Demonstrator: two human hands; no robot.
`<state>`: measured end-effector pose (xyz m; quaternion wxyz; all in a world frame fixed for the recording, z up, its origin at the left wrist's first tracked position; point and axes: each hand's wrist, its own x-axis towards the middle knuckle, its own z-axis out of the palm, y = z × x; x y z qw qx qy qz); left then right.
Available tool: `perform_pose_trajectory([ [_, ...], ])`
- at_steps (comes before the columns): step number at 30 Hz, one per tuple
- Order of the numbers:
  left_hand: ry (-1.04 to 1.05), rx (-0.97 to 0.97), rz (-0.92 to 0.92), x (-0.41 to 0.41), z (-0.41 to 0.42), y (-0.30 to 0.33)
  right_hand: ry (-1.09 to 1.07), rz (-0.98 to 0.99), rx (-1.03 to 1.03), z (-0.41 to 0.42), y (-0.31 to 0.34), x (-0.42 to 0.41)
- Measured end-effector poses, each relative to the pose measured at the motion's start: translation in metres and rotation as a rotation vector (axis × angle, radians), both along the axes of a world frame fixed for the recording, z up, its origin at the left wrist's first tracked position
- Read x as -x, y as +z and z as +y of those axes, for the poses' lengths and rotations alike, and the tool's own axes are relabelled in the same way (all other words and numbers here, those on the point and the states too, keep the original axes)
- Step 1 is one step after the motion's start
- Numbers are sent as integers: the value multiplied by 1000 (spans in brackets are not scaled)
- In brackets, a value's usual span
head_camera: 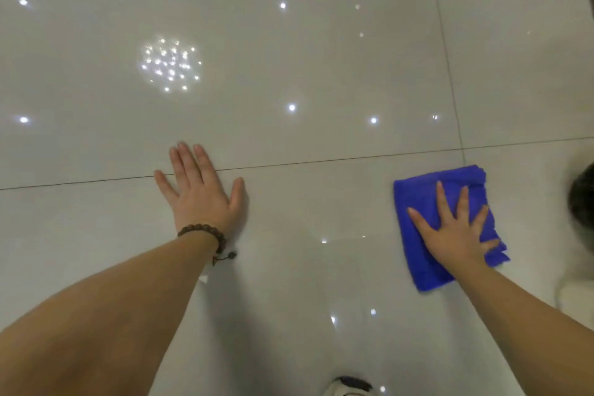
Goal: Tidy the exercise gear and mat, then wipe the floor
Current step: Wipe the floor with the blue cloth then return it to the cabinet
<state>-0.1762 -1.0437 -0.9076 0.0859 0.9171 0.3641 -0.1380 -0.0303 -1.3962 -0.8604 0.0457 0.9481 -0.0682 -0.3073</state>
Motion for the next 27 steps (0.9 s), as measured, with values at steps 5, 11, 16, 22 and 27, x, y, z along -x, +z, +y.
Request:
perform_pose_trajectory([
  [5, 8, -10, -15, 1, -1, -3, -184, -122, -98, 34, -5, -14],
  [11, 12, -16, -68, 3, 2, -8, 929, -258, -360, 179, -38, 50],
  [16, 15, -29, -107, 5, 0, -10, 562, -366, -218, 62, -42, -12],
  [22, 54, -82, -71, 4, -3, -13, -21, -385, -138, 55, -36, -30],
  [27, 61, 142, -421, 18, 4, -3, 1105, -370, -371, 144, -52, 46],
])
